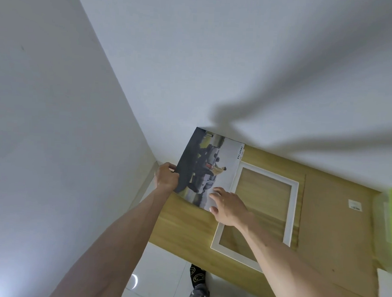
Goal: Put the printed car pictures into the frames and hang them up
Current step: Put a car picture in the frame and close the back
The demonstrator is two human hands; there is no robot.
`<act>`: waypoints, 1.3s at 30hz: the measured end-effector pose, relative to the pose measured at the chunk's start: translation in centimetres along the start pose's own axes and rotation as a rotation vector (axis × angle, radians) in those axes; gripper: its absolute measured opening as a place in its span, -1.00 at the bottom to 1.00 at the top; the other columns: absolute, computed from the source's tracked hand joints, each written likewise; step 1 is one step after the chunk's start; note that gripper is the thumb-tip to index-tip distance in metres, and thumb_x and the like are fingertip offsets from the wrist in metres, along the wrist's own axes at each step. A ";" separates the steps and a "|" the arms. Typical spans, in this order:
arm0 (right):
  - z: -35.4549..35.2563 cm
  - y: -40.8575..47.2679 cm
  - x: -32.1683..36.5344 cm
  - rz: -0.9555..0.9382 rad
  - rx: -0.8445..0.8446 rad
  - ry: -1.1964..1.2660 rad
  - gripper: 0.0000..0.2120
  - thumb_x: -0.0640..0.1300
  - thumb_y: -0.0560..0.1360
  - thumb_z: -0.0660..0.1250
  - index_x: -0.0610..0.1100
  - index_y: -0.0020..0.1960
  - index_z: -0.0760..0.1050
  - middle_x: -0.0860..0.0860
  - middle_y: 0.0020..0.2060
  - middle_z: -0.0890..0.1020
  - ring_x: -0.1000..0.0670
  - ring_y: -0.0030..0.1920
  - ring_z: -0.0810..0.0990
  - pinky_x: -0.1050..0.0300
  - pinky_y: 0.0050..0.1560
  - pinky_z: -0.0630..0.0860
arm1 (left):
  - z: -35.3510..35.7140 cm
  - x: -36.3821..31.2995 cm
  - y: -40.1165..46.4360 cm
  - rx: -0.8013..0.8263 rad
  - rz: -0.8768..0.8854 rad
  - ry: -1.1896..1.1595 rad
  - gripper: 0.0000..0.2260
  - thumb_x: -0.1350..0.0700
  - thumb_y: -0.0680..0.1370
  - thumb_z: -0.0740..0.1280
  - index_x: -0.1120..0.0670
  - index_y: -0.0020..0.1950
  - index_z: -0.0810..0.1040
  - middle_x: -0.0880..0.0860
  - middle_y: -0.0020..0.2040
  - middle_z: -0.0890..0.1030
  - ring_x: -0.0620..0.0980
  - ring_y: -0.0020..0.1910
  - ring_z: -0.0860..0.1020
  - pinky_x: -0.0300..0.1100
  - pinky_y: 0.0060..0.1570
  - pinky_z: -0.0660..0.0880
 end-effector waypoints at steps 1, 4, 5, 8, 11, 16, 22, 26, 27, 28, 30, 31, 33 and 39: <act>-0.2 0.1 -0.1 0.014 0.006 0.009 -0.56 0.02 0.66 0.16 -0.13 0.48 0.31 -0.07 0.51 0.26 -0.16 0.28 0.55 -0.05 0.30 0.45 | -0.3 0.0 -0.1 0.008 -0.019 -0.056 -0.78 0.30 0.45 0.39 0.11 0.06 0.63 0.10 -0.07 0.67 0.04 -0.18 0.63 -0.06 -0.10 0.62; -1.2 0.2 0.1 0.059 -0.012 0.139 -0.54 0.02 0.65 0.18 -0.08 0.51 0.29 -0.07 0.47 0.32 -0.17 0.24 0.58 -0.04 0.23 0.53 | -1.1 -0.1 -0.8 0.024 -0.026 -0.198 -0.81 0.30 0.45 0.41 0.07 0.00 0.65 0.02 -0.17 0.67 0.02 -0.18 0.65 -0.02 -0.09 0.65; -1.7 0.4 0.2 0.067 -0.041 0.181 -0.54 0.02 0.65 0.18 -0.07 0.51 0.29 -0.07 0.46 0.35 -0.16 0.28 0.55 -0.04 0.26 0.51 | -1.5 -0.3 -1.2 0.026 -0.015 -0.233 -0.81 0.30 0.46 0.41 0.04 -0.02 0.65 0.01 -0.17 0.67 0.03 -0.16 0.66 -0.02 -0.10 0.65; -4.0 0.9 0.9 0.098 -0.137 0.310 -0.53 0.03 0.65 0.16 -0.09 0.51 0.31 -0.07 0.45 0.39 -0.12 0.39 0.45 -0.05 0.37 0.42 | -2.7 -1.1 -2.6 0.053 0.021 -0.335 -0.81 0.28 0.47 0.41 0.04 0.00 0.66 0.06 -0.12 0.69 0.02 -0.17 0.68 -0.15 -0.22 0.63; -7.1 1.4 1.7 0.130 -0.228 0.554 -0.53 0.09 0.63 0.17 -0.08 0.47 0.37 -0.05 0.37 0.51 -0.07 0.32 0.51 0.01 0.32 0.46 | -3.9 -2.7 -4.5 0.085 0.060 -0.478 -0.79 0.28 0.46 0.41 0.10 0.06 0.67 0.12 -0.10 0.69 -0.01 -0.20 0.66 -0.29 -0.34 0.56; -13.2 0.2 2.7 0.209 -0.467 0.892 -0.59 0.18 0.61 0.22 -0.09 0.29 0.49 0.04 0.09 0.59 0.00 0.09 0.56 0.12 0.10 0.46 | -4.9 -6.4 -8.5 0.238 0.207 -0.601 -0.80 0.27 0.47 0.43 0.12 0.07 0.67 0.11 -0.11 0.71 0.01 -0.17 0.68 -0.23 -0.25 0.60; -15.9 -2.7 -0.9 0.437 -0.644 1.144 -0.78 -0.09 0.44 0.28 -0.21 -0.28 0.57 -0.14 -0.27 0.69 -0.15 -0.30 0.70 -0.09 -0.15 0.69 | -1.9 -10.0 -12.6 0.450 0.390 -0.398 -0.84 0.14 0.44 0.48 0.03 0.01 0.71 0.10 -0.04 0.69 -0.11 -0.11 0.61 -0.24 -0.06 0.54; -15.5 -6.4 -4.8 0.557 -0.727 1.087 -0.76 -0.17 0.51 0.26 -0.14 -0.33 0.49 -0.07 -0.34 0.59 -0.12 -0.25 0.58 0.09 -0.19 0.50 | 0.6 -11.2 -14.3 0.443 0.398 -0.363 -0.79 -0.07 0.51 0.41 0.06 -0.10 0.69 0.05 -0.20 0.61 -0.09 -0.21 0.53 -0.17 -0.11 0.49; -15.1 -7.3 -5.8 0.569 -0.728 1.130 -0.81 -0.15 0.49 0.28 -0.14 -0.29 0.52 -0.09 -0.30 0.62 -0.14 -0.20 0.59 0.08 -0.17 0.49 | 1.3 -11.1 -14.0 0.385 0.388 -0.339 -0.73 -0.11 0.51 0.37 0.10 -0.11 0.65 0.05 -0.25 0.55 -0.08 -0.25 0.50 -0.13 -0.15 0.46; -14.6 -8.2 -6.7 0.564 -0.726 1.211 -0.88 -0.16 0.46 0.30 -0.15 -0.24 0.55 -0.11 -0.25 0.65 -0.14 -0.19 0.60 0.08 -0.16 0.49 | 1.9 -11.0 -13.7 0.332 0.381 -0.308 -0.67 -0.14 0.49 0.34 0.13 -0.08 0.62 0.07 -0.26 0.55 -0.04 -0.27 0.51 -0.09 -0.17 0.45; -13.3 -10.2 -8.4 0.553 -0.700 1.377 -0.93 -0.24 0.43 0.31 -0.16 -0.16 0.57 -0.13 -0.25 0.63 -0.11 -0.25 0.56 0.08 -0.19 0.49 | 3.2 -10.2 -12.5 0.243 0.328 -0.237 -0.55 -0.17 0.42 0.29 0.17 0.08 0.57 0.18 -0.14 0.62 0.12 -0.16 0.60 0.00 -0.13 0.53; -12.6 -11.1 -9.2 0.553 -0.681 1.435 -0.92 -0.27 0.43 0.30 -0.17 -0.15 0.57 -0.13 -0.26 0.61 -0.11 -0.27 0.56 0.07 -0.20 0.50 | 3.8 -9.7 -12.0 0.235 0.282 -0.205 -0.53 -0.14 0.42 0.26 0.22 0.12 0.53 0.20 -0.13 0.61 0.16 -0.15 0.59 0.01 -0.15 0.52; -10.8 -12.8 -10.9 0.575 -0.649 1.505 -0.91 -0.30 0.45 0.29 -0.18 -0.14 0.56 -0.11 -0.28 0.59 -0.09 -0.31 0.57 0.09 -0.26 0.53 | 4.5 -9.2 -12.1 0.287 0.199 -0.188 -0.70 -0.01 0.52 0.23 0.23 -0.01 0.53 0.12 -0.20 0.53 0.05 -0.25 0.48 -0.10 -0.26 0.43; -4.9 -15.3 -14.0 0.708 -0.605 1.469 -0.86 -0.34 0.51 0.30 -0.22 0.03 0.57 -0.11 -0.21 0.63 -0.06 -0.26 0.60 0.10 -0.28 0.58 | 7.0 -8.3 -12.4 0.354 0.128 -0.159 -0.72 0.25 0.53 0.29 0.11 -0.39 0.50 0.05 -0.36 0.43 -0.06 -0.36 0.35 -0.24 -0.40 0.28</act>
Point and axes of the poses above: each hand's wrist, its own y-axis towards the middle knuckle, its own z-axis out of the palm, x = y × z, the point moved 3 cm from there along y, towards the middle knuckle
